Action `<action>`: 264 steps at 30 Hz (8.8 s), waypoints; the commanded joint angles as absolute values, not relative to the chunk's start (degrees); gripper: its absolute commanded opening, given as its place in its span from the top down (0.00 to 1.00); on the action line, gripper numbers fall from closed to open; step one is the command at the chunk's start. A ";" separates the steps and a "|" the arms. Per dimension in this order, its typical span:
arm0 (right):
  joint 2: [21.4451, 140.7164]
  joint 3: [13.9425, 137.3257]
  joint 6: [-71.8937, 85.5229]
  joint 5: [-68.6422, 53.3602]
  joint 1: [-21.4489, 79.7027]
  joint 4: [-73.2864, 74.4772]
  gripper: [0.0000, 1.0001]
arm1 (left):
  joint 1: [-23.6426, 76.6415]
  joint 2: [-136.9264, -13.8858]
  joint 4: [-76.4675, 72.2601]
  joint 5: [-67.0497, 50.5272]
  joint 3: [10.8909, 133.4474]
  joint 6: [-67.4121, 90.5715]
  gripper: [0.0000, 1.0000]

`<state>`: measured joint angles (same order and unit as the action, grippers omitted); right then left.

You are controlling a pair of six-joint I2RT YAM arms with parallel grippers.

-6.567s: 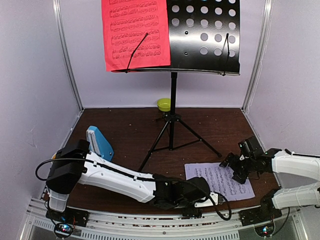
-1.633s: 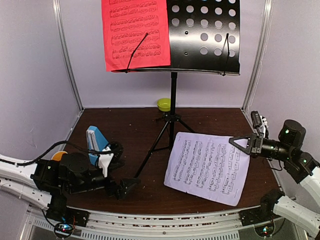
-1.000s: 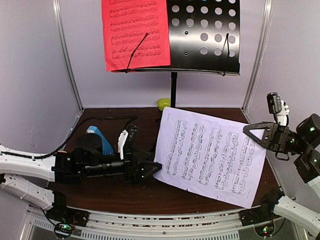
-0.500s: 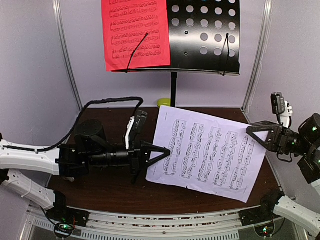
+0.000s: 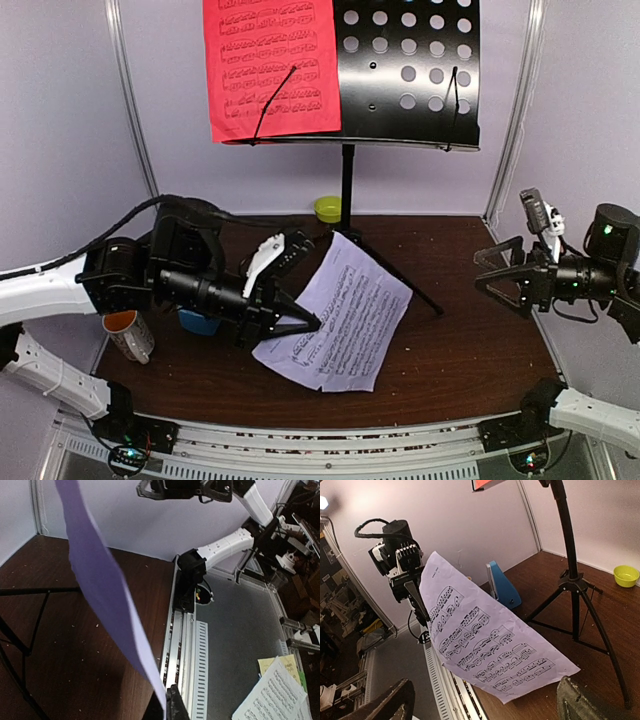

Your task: Set up the instrument practice props

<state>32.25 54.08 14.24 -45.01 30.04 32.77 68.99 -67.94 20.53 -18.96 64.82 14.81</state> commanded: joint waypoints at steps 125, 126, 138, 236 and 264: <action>73.92 111.93 33.49 -2.97 35.77 38.28 0.63 | 51.69 -104.50 12.83 -3.54 143.26 1.03 1.00; 73.93 111.78 33.55 -3.28 35.68 38.17 0.64 | 51.68 -104.50 12.83 -3.52 143.22 0.94 1.00; 74.56 110.39 35.31 -7.51 34.80 36.32 0.82 | 51.68 -104.68 12.22 -3.77 143.18 1.27 1.00; 63.50 88.24 20.51 -20.38 34.87 9.51 1.00 | 51.72 -115.54 1.08 -16.86 146.43 0.25 1.00; 63.15 88.00 21.36 -20.63 34.89 8.78 1.00 | 52.57 -108.39 5.21 -10.48 140.89 -4.93 0.37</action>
<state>64.79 88.23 21.21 -18.68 34.94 10.44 52.01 -113.03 5.04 -14.02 142.50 -2.17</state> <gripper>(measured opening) 0.025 0.550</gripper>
